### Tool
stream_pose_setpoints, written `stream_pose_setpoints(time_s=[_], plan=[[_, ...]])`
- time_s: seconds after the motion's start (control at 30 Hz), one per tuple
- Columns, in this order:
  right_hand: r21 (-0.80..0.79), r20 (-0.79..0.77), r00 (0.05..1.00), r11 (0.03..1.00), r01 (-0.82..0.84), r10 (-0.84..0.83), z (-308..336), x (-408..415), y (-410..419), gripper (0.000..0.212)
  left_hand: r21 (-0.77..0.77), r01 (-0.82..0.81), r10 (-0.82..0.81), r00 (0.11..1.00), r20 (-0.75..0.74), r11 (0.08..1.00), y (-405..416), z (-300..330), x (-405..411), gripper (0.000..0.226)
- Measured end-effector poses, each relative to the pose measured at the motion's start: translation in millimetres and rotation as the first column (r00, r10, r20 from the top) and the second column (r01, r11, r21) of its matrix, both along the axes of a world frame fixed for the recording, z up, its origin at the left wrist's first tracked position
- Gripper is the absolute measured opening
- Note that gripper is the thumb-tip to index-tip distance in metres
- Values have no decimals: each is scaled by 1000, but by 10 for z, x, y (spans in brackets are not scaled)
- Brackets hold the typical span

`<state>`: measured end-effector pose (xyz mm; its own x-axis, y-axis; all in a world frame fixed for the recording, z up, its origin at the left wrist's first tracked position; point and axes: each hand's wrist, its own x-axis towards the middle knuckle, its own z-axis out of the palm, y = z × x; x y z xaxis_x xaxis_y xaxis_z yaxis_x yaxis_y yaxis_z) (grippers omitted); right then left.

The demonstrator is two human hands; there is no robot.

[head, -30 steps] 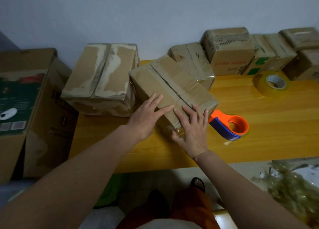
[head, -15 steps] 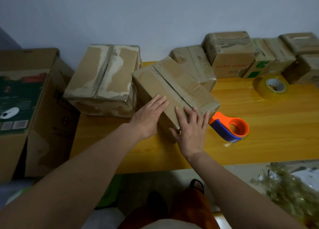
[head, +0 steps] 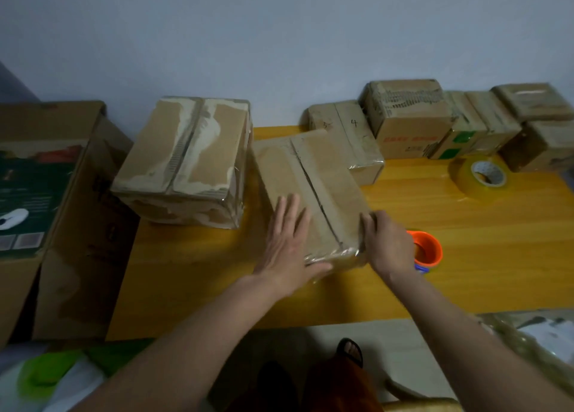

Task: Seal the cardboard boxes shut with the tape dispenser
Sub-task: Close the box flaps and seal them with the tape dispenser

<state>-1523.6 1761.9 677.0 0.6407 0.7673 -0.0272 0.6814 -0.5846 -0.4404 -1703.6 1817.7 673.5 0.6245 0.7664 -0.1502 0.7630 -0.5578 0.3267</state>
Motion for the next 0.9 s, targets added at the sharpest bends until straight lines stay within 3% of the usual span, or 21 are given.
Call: stream_pose_setpoints(time_s=[0.13, 0.23, 0.3, 0.4, 0.47, 0.6, 0.77, 0.9], plan=[[125, -245, 963, 989, -81, 110, -133, -289, -211, 29, -64, -64, 68, 996, 62, 996, 34, -49, -332, 113], [195, -430, 864, 962, -194, 261, -78, -313, 8, 66, -98, -163, 166, 986, 20, 982, 144, -20, -335, 121], [236, -475, 791, 922, -307, 385, -39, -272, 165, 87, -98, -226, 227, 974, -3, 969, 335, 5, -323, 124], [138, -432, 736, 845, -517, 521, 2, -152, 390, 110, 129, -220, 240, 955, -175, 967, 626, -4, -297, 122], [59, -356, 745, 809, -585, 565, 41, -85, 613, 110, 217, -242, 294, 920, -258, 946, 791, -15, -241, 120], [-3, -284, 759, 791, -612, 587, 72, 58, 1009, 97, 43, -411, 412, 890, -195, 910, 1112, -2, 0, 123], [-46, -195, 821, 831, -554, 536, 39, 384, 1273, 84, 5, -425, 421, 893, -158, 905, 1382, -22, 398, 120], [-32, -247, 802, 822, -568, 544, 13, 549, 1509, 79, -55, -426, 420, 903, -95, 903, 1622, -23, 543, 120]])
